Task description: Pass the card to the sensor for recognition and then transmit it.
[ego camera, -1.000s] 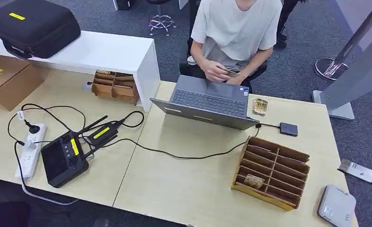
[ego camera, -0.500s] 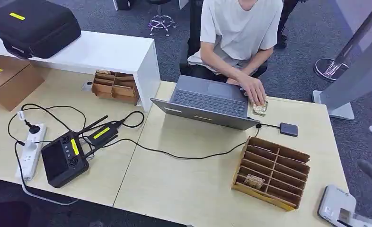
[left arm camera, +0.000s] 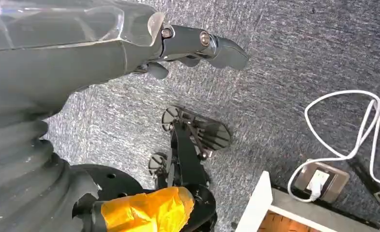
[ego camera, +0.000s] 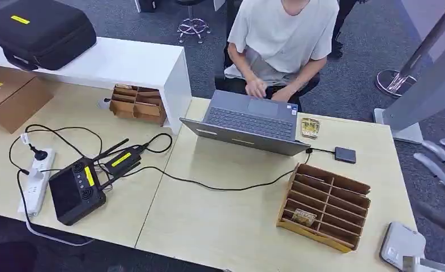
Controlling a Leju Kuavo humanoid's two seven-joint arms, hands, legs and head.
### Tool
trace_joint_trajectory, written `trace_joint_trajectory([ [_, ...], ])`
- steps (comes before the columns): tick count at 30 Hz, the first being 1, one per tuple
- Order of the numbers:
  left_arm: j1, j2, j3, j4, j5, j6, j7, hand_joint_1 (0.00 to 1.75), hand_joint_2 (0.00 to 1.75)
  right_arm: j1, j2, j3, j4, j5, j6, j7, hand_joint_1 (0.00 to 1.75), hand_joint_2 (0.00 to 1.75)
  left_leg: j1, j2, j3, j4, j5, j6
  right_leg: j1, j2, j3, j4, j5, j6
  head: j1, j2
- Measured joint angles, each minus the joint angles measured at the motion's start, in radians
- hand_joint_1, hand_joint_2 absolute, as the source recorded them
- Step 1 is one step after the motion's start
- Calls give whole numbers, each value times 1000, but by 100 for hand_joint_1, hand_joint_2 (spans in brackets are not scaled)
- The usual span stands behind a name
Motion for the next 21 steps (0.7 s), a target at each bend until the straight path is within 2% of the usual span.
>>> trace_joint_trajectory([
  [5,-1,0,0,0,-7,-1,1,0,175,-58,0,62,33,0,50,5,0,175,0,1,0,0,0,0,0,1,0,0,0,0,0,0],
  [10,-5,-2,0,0,-17,-1,5,0,175,-145,1,165,87,-2,102,16,0,175,0,1,0,0,0,0,0,1,0,0,0,0,0,0],
  [21,-10,-4,0,0,-32,-1,13,0,175,-262,23,323,175,28,133,45,0,175,0,1,0,0,0,0,0,1,0,0,0,0,0,0],
])
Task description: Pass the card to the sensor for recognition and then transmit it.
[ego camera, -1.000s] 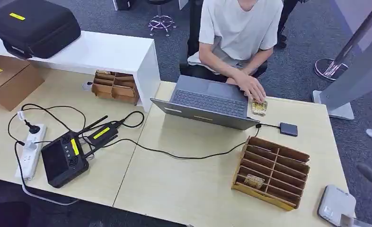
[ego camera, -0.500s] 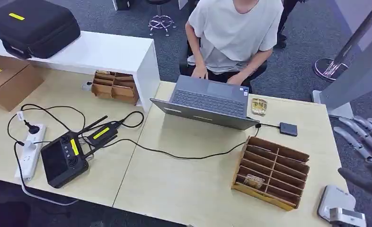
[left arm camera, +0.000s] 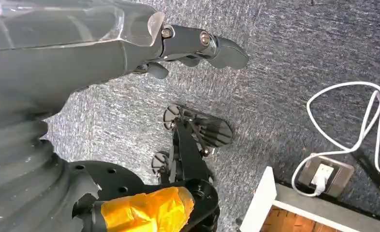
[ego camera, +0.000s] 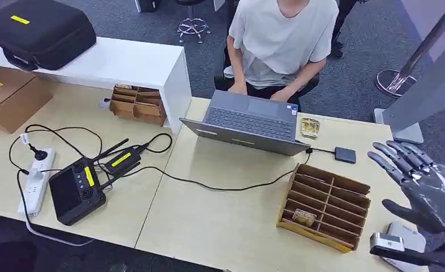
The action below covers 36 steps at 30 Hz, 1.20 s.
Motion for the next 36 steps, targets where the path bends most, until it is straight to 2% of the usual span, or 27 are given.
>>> trace_joint_trajectory([
  [5,0,-2,0,0,0,0,2,0,175,-25,8,38,23,2,1,3,0,175,0,0,0,0,0,0,0,0,0,0,0,0,0,0],
  [6,0,-2,0,0,0,0,2,0,175,-29,10,44,27,2,1,3,0,0,0,0,0,0,0,0,0,0,0,0,0,0,0,0],
  [9,0,-2,0,0,-2,0,4,0,175,-38,11,61,36,3,1,4,0,0,0,0,0,0,0,0,0,0,0,0,0,0,0,0],
  [10,0,-2,0,0,-3,0,8,0,175,-42,12,67,41,4,1,6,0,175,0,0,0,0,0,0,0,0,0,0,0,0,0,0],
  [25,-1,-6,0,0,-15,28,15,0,175,-101,40,161,122,16,16,26,0,175,0,0,0,0,0,0,0,0,0,0,0,0,0,0],
  [36,-2,-7,0,0,-21,19,16,0,175,-103,93,226,234,13,5,36,0,175,0,0,0,0,0,0,0,0,0,0,0,0,0,0],
])
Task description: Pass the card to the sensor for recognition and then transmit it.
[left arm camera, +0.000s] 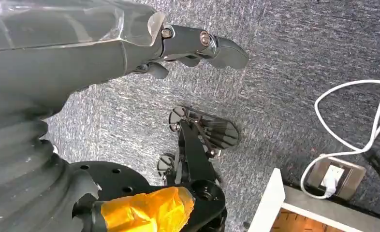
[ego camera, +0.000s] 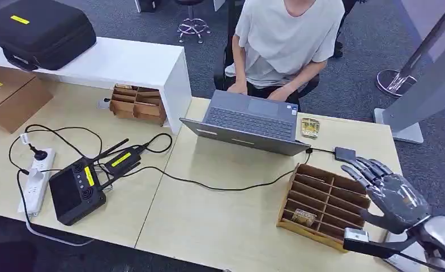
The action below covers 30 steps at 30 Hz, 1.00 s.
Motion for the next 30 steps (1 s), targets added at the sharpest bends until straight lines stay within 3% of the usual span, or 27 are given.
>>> trace_joint_trajectory([
  [22,0,0,0,0,0,0,0,0,175,0,27,24,61,0,-3,0,0,175,0,0,0,0,0,0,0,0,0,0,0,0,0,0],
  [30,0,0,0,0,-2,0,0,0,175,5,39,24,77,9,-42,-3,0,175,0,0,0,0,0,0,0,0,0,0,0,0,0,0],
])
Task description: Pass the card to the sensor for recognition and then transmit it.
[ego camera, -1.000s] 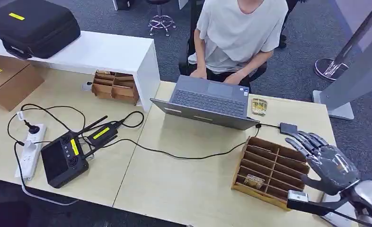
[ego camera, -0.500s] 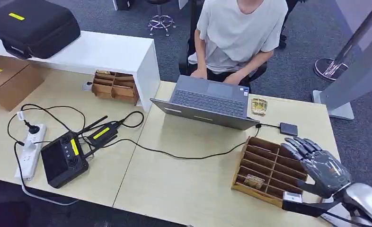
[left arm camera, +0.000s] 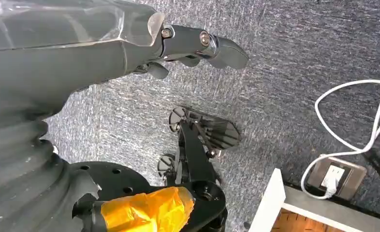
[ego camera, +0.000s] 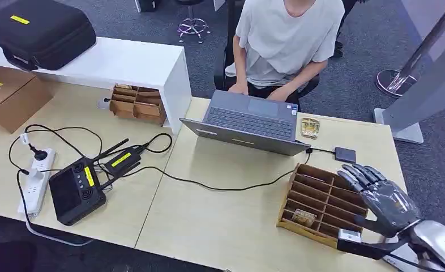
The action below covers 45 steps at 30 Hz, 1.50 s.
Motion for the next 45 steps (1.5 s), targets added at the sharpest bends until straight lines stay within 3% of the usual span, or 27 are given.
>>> trace_joint_trajectory([
  [3,0,0,0,0,0,0,0,0,175,6,6,0,4,9,-13,0,0,175,0,0,0,0,0,0,0,0,0,0,0,0,0,0],
  [7,0,0,0,0,-5,-1,-1,0,175,47,45,-32,6,94,-207,-9,0,175,0,0,0,0,0,0,0,0,0,0,0,0,0,0],
  [9,-1,-1,0,0,-6,-1,-1,0,175,66,62,-40,6,119,-235,0,0,175,0,0,0,0,0,0,0,0,0,0,0,0,0,0],
  [29,-1,-1,-1,0,-12,-2,-1,0,175,114,100,-108,29,134,-236,12,0,175,0,0,0,0,0,0,0,0,0,0,0,0,0,0],
  [45,2,-1,-2,0,-14,-5,-1,0,175,152,91,-256,129,110,-244,42,0,175,0,0,0,0,0,0,0,0,0,0,0,0,0,0],
])
